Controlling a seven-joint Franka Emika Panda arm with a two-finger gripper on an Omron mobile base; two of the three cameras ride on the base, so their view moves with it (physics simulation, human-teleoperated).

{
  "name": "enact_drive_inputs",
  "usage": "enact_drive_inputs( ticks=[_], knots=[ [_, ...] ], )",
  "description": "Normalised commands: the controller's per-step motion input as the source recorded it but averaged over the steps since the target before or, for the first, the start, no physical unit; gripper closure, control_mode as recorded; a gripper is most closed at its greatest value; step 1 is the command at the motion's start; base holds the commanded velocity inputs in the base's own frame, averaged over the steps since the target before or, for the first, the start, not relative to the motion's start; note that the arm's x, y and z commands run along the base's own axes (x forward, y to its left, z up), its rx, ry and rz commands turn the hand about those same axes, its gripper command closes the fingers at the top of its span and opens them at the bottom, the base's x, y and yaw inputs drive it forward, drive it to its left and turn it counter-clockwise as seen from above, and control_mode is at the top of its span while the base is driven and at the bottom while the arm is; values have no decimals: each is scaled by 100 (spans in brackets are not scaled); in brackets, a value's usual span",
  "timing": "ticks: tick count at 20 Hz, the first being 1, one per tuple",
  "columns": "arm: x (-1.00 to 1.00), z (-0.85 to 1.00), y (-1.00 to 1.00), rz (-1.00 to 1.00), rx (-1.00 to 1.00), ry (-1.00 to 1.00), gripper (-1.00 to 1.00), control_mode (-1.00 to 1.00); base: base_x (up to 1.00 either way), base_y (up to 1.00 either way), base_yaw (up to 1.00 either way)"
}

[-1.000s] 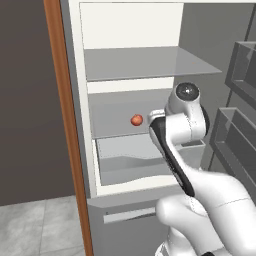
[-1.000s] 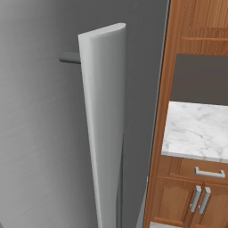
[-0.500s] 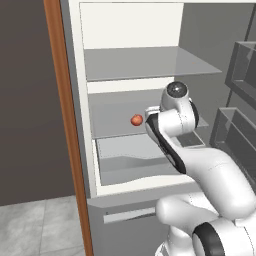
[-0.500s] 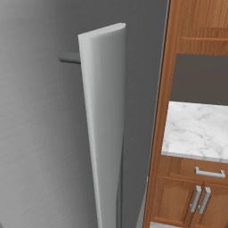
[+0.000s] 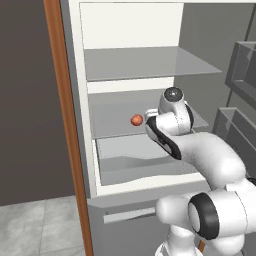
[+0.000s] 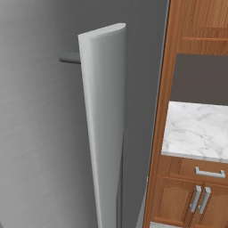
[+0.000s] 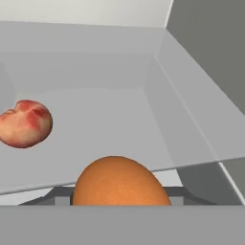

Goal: Place the ketchup and condiment bottle from the counter to the top shelf of the fridge. If the existing items in the fridge are on the top shelf, move them to other shelves.

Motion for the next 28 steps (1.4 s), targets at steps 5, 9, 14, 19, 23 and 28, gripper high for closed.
enact_drive_inputs(
  ticks=[5, 9, 14, 19, 23, 28],
  knots=[
    [87, -22, -9, 0, 0, 0, 100, -100, 0, 0, 0],
    [97, -27, -12, 0, 0, 0, 100, -100, 0, 0, 0],
    [93, -28, -9, 0, 0, 0, -100, -100, 0, 0, 0],
    [41, -6, 0, -2, 0, 0, -100, -100, 0, 0, 0],
    [8, 0, 0, -4, 0, -3, -100, -100, 0, 0, 0],
    [-31, 38, 4, 0, 0, -7, -100, -100, 0, 0, 0]
  ],
)
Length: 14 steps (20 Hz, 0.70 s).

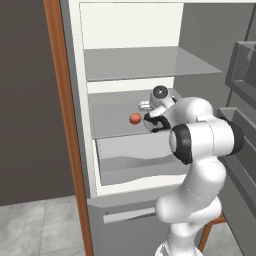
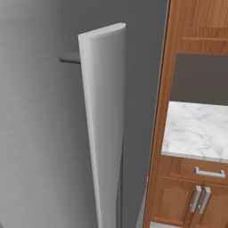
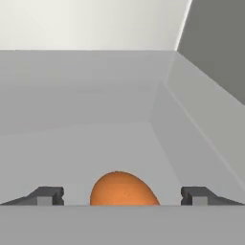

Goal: Place the ketchup and condiment bottle from the counter to the top shelf of the fridge. If the existing items in the fridge are on the top shelf, move them to other shelves.

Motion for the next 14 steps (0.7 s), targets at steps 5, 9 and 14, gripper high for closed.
enact_drive_inputs(
  ticks=[5, 9, 14],
  knots=[
    [-96, 88, 19, 1, 0, -6, -100, -100, 0, 0, 0],
    [-100, 100, 32, 3, 0, -6, -100, -100, 0, 0, 0],
    [-100, 100, 43, 4, 0, -3, -100, -100, 0, 0, 0]
  ],
)
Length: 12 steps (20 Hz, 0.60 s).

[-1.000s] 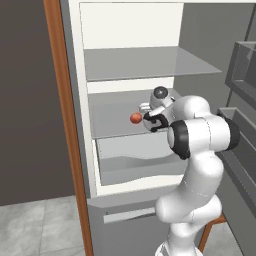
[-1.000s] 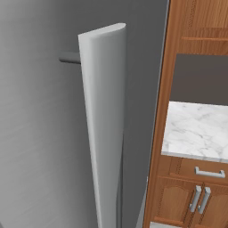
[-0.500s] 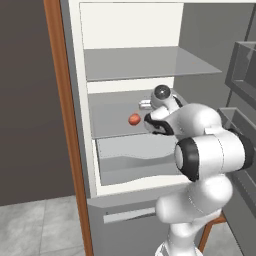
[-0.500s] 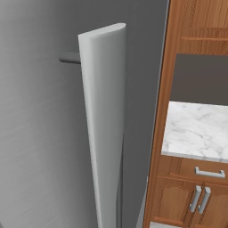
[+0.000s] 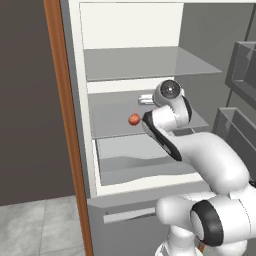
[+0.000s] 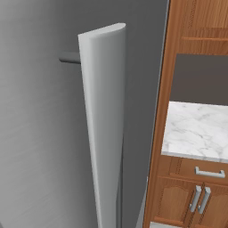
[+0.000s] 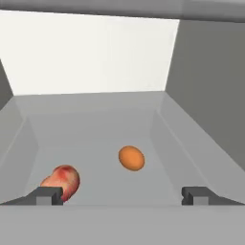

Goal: Place the ketchup and condiment bottle from the counter to the top shelf of the fridge. If the existing items in the fridge are on the top shelf, move them to other shelves.

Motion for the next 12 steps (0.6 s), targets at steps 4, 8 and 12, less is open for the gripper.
enact_drive_inputs(
  ticks=[4, 8, 12],
  knots=[
    [-100, 97, 54, 6, 0, 0, -100, -100, 0, 0, 0],
    [-100, 69, 66, 11, 0, 0, -100, -100, 0, 0, 0],
    [-100, 46, 69, 13, 0, 0, -100, -100, 0, 0, 0]
  ],
)
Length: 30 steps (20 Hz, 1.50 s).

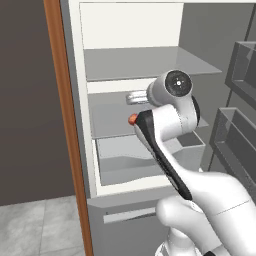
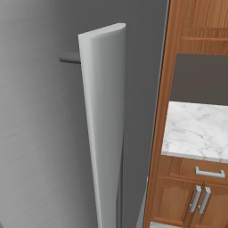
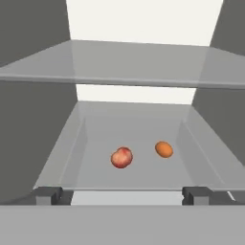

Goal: Place the ketchup and condiment bottle from the counter to the top shelf of the fridge. If the existing items in the fridge are on the top shelf, move them to other shelves.

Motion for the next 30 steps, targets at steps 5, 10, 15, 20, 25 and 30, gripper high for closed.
enact_drive_inputs(
  ticks=[5, 10, 15, 20, 25, 30],
  knots=[
    [-100, 46, 60, 13, 0, 1, -100, -100, 0, 0, 0],
    [-100, 13, 14, 9, 0, 18, -100, -100, 0, 0, 0],
    [-100, 0, 0, 0, 0, 41, -100, -100, 0, 0, 0],
    [-45, -1, 0, 0, -1, 24, -100, -100, 0, 0, 0],
    [0, 0, 0, 0, 0, 0, -100, -100, 0, 0, 0],
    [-14, 0, 0, 0, 0, 0, -100, -100, 0, 0, 0]
  ],
)
